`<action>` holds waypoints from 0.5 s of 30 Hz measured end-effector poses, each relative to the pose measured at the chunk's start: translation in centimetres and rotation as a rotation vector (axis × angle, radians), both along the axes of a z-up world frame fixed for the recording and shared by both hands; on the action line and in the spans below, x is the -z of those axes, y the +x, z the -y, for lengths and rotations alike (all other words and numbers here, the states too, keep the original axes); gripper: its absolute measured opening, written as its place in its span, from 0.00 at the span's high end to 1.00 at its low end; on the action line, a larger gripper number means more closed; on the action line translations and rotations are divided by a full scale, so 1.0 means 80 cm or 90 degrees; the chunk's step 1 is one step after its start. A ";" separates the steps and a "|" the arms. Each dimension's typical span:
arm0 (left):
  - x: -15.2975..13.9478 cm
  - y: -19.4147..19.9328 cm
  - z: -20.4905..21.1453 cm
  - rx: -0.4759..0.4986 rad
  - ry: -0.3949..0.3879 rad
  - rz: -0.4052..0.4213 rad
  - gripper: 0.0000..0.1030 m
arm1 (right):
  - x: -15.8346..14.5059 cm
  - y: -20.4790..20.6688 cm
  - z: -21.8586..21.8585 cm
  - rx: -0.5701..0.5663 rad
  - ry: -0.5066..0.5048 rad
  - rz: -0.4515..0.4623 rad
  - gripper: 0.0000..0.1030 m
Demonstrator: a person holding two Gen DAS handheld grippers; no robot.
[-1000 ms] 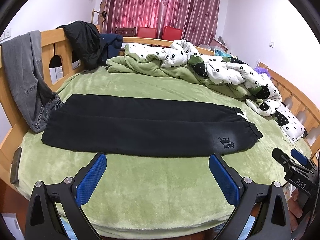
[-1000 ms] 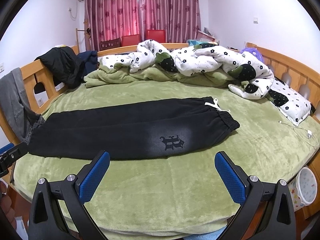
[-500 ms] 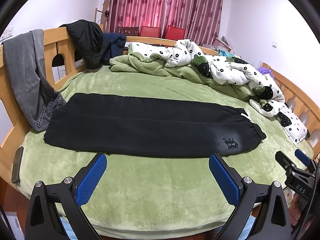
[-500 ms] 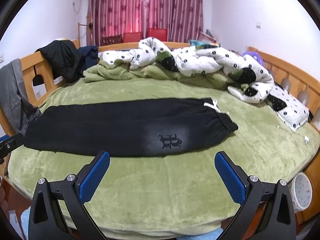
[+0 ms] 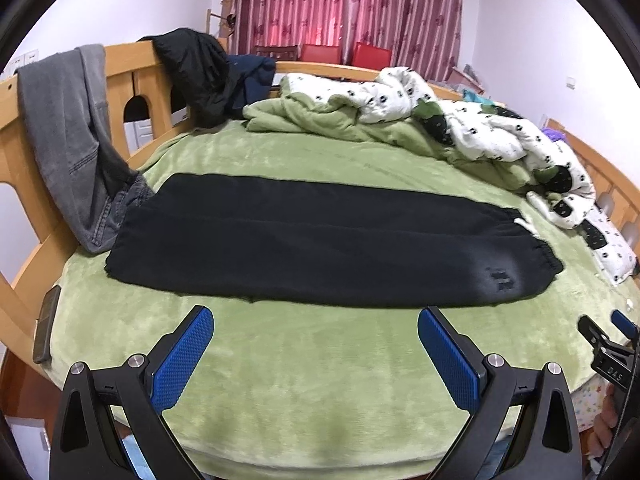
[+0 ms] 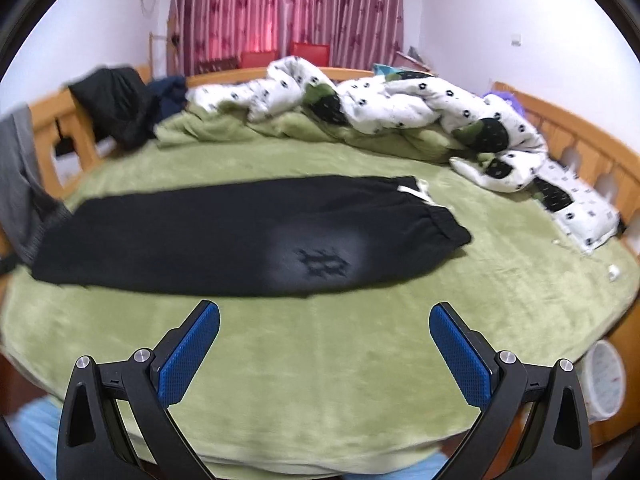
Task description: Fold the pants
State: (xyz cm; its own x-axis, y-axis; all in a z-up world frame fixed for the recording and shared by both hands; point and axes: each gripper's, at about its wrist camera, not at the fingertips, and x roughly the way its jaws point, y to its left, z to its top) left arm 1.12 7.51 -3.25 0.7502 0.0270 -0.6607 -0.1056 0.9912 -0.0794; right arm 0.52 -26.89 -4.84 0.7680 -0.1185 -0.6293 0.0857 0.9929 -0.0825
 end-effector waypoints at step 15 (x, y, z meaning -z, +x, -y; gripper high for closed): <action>0.142 0.067 -0.075 -0.081 -0.076 -0.122 0.07 | 0.112 0.075 0.009 -0.012 0.052 -0.084 0.13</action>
State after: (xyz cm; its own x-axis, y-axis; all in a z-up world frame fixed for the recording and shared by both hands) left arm 6.49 13.54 -14.63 0.6069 0.0263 -0.7943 -0.2527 0.9539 -0.1616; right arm 6.56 -27.61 -13.83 0.6793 -0.0494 -0.7322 0.0611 0.9981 -0.0107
